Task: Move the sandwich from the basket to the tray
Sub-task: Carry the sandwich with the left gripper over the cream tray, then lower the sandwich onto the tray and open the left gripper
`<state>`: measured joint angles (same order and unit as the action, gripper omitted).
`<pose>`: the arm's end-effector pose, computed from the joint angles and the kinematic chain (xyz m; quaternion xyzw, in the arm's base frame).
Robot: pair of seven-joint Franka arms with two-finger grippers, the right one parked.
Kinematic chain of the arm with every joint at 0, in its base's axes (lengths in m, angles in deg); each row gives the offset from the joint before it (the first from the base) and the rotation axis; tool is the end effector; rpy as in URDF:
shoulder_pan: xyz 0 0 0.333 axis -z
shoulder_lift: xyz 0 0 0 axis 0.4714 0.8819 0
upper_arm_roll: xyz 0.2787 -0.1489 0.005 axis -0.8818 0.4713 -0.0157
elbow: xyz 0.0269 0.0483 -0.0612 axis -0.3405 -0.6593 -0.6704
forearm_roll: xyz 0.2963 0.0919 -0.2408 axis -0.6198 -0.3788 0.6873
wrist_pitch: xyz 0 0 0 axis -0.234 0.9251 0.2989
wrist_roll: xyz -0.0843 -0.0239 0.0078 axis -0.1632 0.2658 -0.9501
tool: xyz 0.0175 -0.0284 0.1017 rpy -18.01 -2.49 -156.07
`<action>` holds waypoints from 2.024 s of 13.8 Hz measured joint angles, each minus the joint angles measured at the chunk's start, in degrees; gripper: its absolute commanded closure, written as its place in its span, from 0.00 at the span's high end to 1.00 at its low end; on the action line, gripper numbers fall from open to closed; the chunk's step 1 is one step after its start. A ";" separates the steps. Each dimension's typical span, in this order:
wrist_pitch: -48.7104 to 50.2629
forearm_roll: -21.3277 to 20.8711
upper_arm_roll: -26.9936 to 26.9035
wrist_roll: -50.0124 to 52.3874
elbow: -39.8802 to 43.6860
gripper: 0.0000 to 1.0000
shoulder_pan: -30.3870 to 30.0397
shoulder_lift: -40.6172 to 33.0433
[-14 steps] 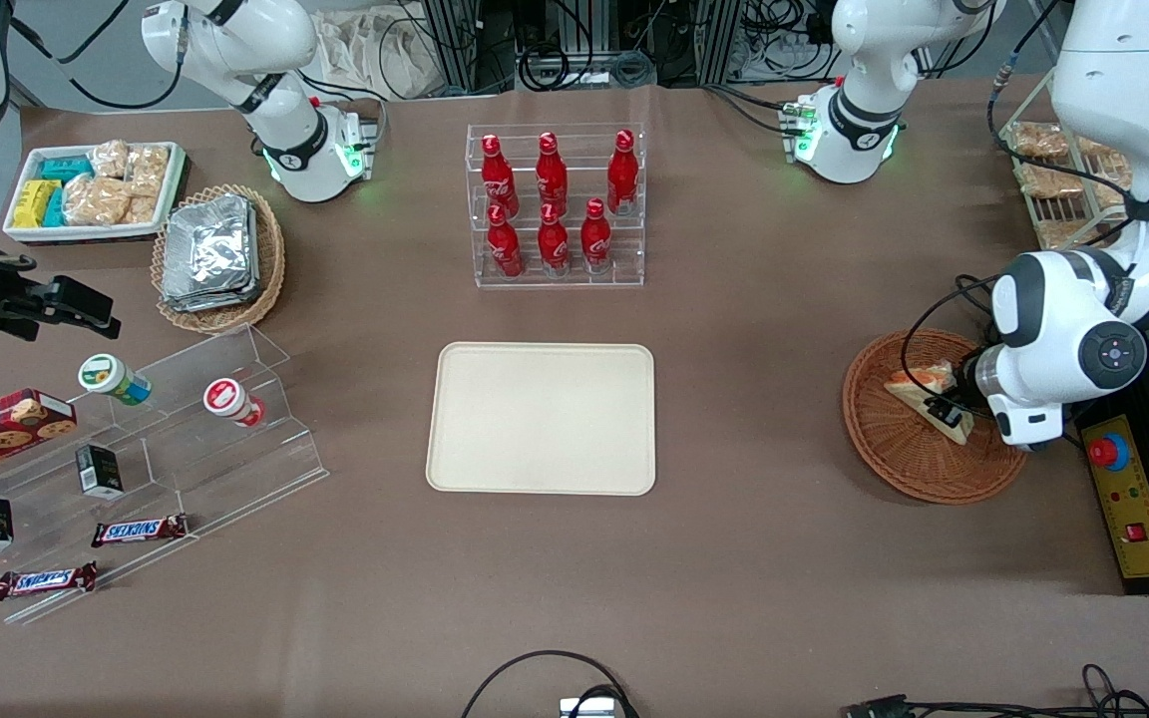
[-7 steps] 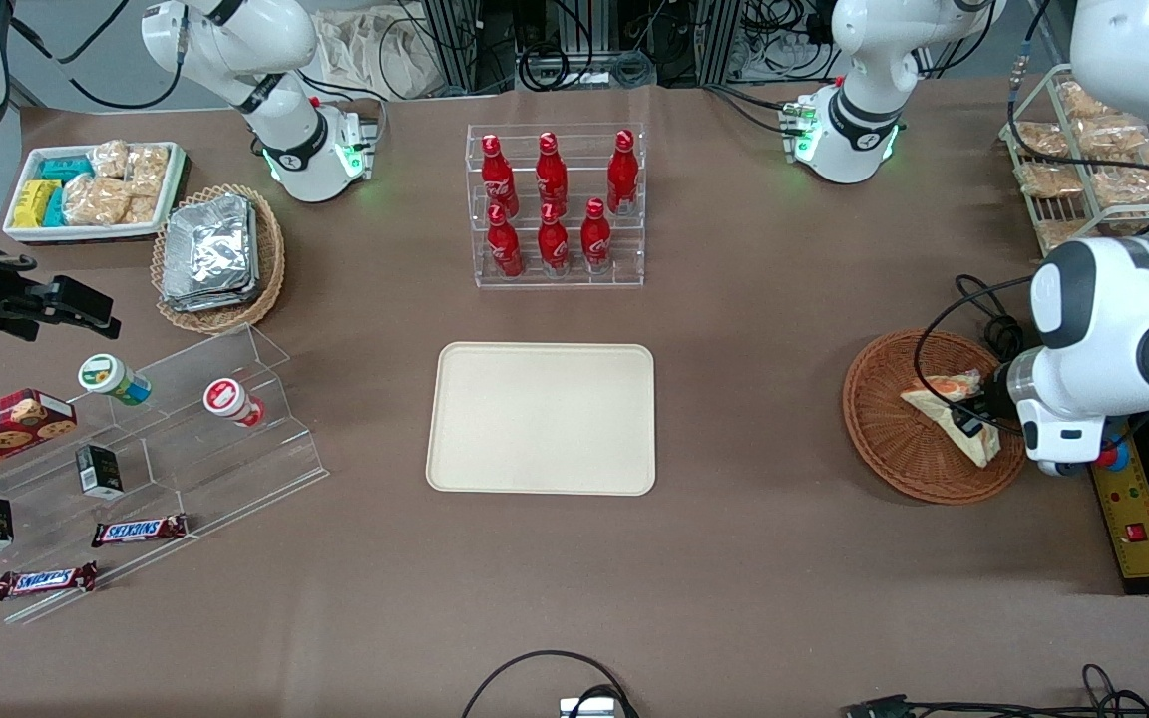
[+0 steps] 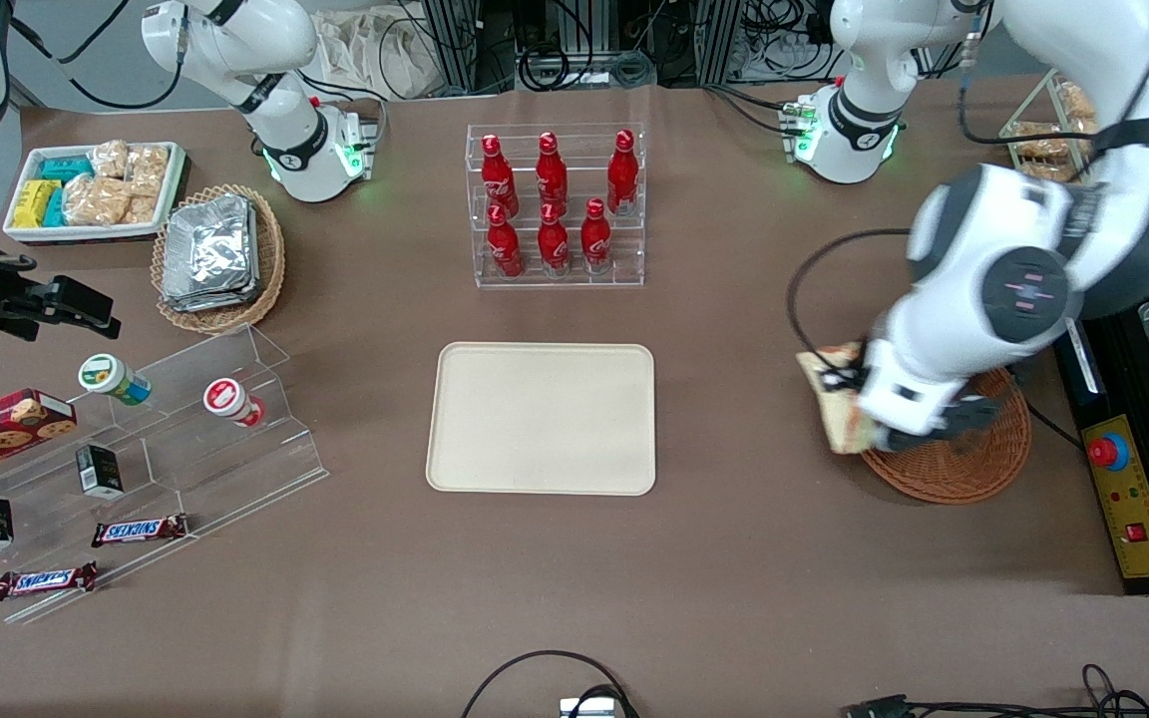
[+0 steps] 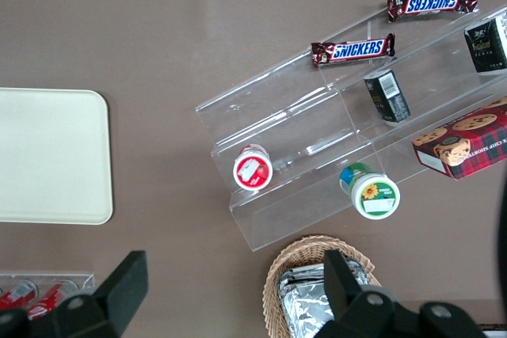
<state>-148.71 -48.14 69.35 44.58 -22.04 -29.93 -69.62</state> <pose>0.5887 -0.2355 0.4438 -0.9925 -0.0872 0.0846 0.0104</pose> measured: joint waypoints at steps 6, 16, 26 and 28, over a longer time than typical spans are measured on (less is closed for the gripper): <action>-1.60 -1.45 -0.46 -0.22 15.73 0.00 16.23 19.83; -9.73 -5.63 -0.95 3.80 21.52 0.79 19.74 33.07; -8.53 -6.17 -1.16 11.17 25.37 1.00 18.01 27.95; -4.44 -6.42 -1.26 12.98 24.89 1.00 15.30 23.13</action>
<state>-153.15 -54.56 68.09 57.57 2.85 -14.62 -46.49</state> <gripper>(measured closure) 0.000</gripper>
